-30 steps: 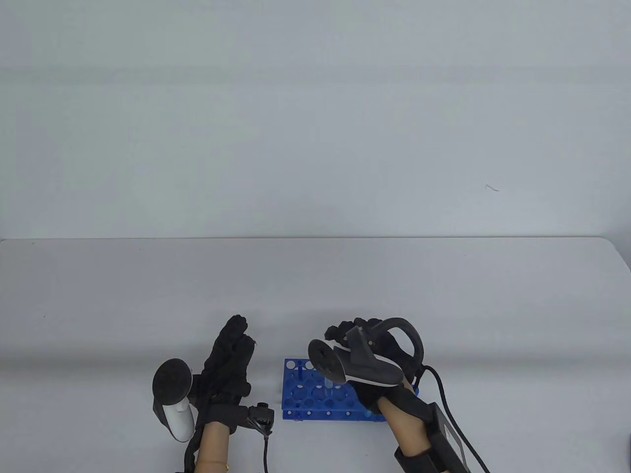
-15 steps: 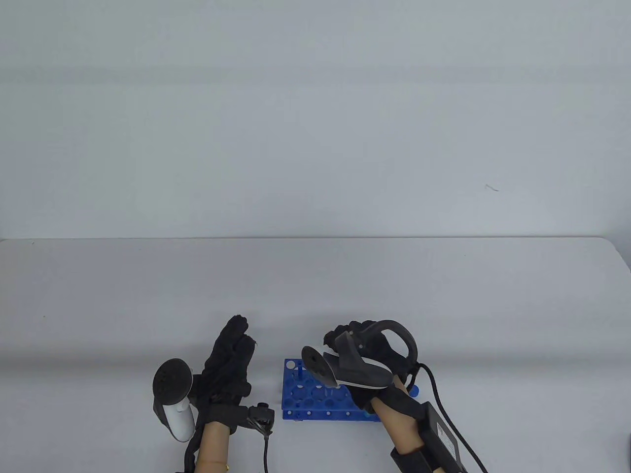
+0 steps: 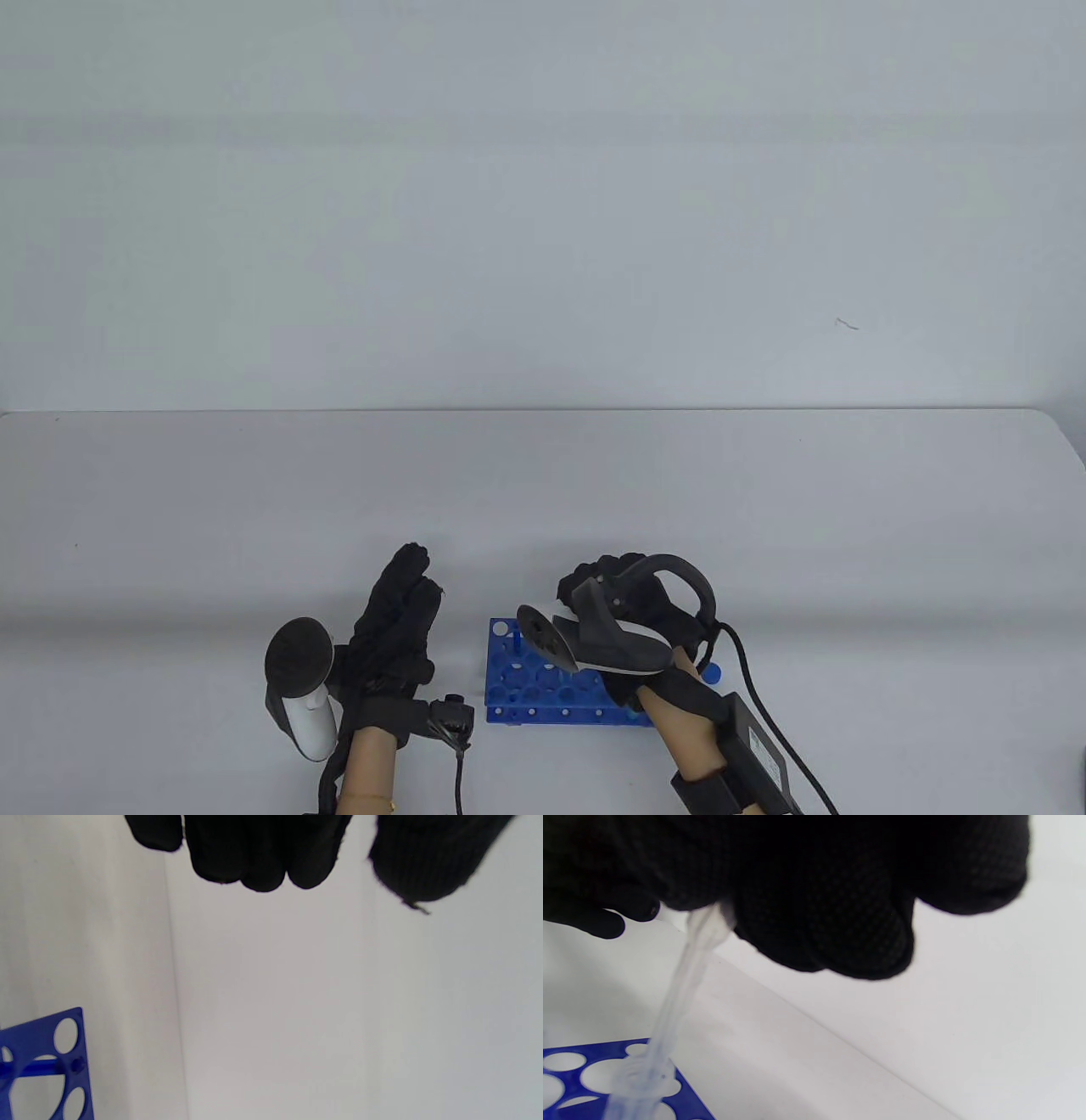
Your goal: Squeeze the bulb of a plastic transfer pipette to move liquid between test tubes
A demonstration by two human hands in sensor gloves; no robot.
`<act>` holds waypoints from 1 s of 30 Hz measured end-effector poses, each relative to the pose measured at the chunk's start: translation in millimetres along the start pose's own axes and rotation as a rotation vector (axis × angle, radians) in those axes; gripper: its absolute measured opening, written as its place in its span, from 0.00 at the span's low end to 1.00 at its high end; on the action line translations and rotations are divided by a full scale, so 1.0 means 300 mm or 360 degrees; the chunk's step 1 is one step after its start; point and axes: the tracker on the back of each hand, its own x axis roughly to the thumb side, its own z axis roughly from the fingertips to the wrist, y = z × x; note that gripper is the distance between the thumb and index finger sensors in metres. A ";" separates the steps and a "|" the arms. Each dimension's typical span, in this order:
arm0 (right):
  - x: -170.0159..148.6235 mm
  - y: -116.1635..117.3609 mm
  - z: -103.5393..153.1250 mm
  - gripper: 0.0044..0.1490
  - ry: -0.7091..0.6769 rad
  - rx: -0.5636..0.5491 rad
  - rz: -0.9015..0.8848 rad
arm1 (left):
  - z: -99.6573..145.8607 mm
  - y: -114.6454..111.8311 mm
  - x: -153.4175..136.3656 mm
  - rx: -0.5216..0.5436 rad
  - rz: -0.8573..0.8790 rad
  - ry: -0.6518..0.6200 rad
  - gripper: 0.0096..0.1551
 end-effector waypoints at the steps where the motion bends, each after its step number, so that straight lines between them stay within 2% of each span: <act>1: -0.001 -0.003 0.001 0.25 0.0000 -0.0002 0.0000 | 0.000 0.000 0.000 0.0000 0.0000 0.0000 0.46; 18: -0.023 -0.013 0.010 0.25 0.0012 -0.0003 -0.0074 | 0.001 -0.002 0.000 -0.0004 -0.0009 -0.0001 0.46; 23: -0.055 -0.041 0.024 0.26 0.0054 -0.0039 -0.0099 | 0.000 -0.004 -0.001 -0.0008 -0.0010 -0.0004 0.46; 30: -0.147 -0.127 0.077 0.28 0.0155 -0.0074 -0.0265 | 0.001 -0.005 -0.001 -0.0009 -0.0002 -0.0002 0.46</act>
